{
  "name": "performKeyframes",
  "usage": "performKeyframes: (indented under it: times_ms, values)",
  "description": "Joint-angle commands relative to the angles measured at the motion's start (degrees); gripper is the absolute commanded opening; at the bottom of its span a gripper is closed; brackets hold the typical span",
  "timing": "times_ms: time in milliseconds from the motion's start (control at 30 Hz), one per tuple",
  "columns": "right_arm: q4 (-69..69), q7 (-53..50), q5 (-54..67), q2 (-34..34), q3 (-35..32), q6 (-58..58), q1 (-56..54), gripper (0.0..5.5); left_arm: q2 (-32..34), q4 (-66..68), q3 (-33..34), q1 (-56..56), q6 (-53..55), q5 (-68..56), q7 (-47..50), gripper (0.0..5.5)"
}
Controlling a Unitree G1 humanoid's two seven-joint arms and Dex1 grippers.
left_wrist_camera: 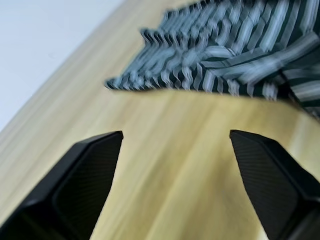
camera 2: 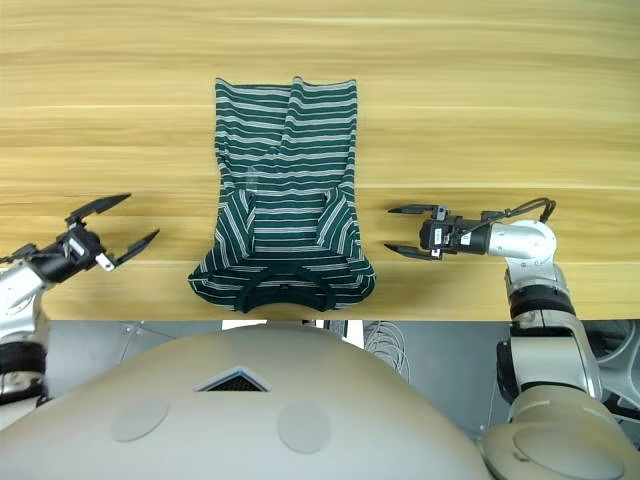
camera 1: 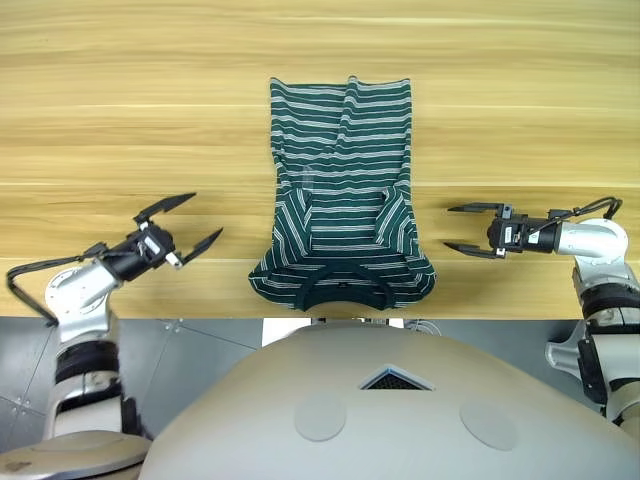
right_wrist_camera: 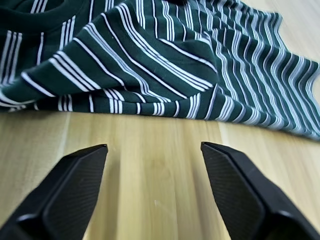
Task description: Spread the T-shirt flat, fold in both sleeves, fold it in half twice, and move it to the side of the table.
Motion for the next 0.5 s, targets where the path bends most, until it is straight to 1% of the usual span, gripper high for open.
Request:
performKeyframes:
  times_ms: [33, 133, 300, 500]
  values:
    - [2.82, 2.51, -2.32, -0.90, 4.10, -2.86, -2.42, 3.46, 2.47, -1.66, -2.65, 2.00, -4.79, 8.43, 5.13, 3.78]
    - [2.73, 3.94, -3.33, -1.33, 7.34, -3.72, -1.51, 3.46, 4.13, 0.38, -5.83, 1.17, -8.17, 15.58, 9.01, 3.78]
    - [1.76, 0.58, -7.53, -0.67, 11.22, -5.19, -0.85, 3.46, 7.74, 5.03, -11.58, -3.39, -12.85, 27.29, 16.13, 3.78]
    - [-0.63, -4.78, -9.53, 1.33, 14.44, -5.51, -1.61, 3.46, 7.94, 10.00, -20.69, -7.27, -15.11, 32.86, 21.74, 3.78]
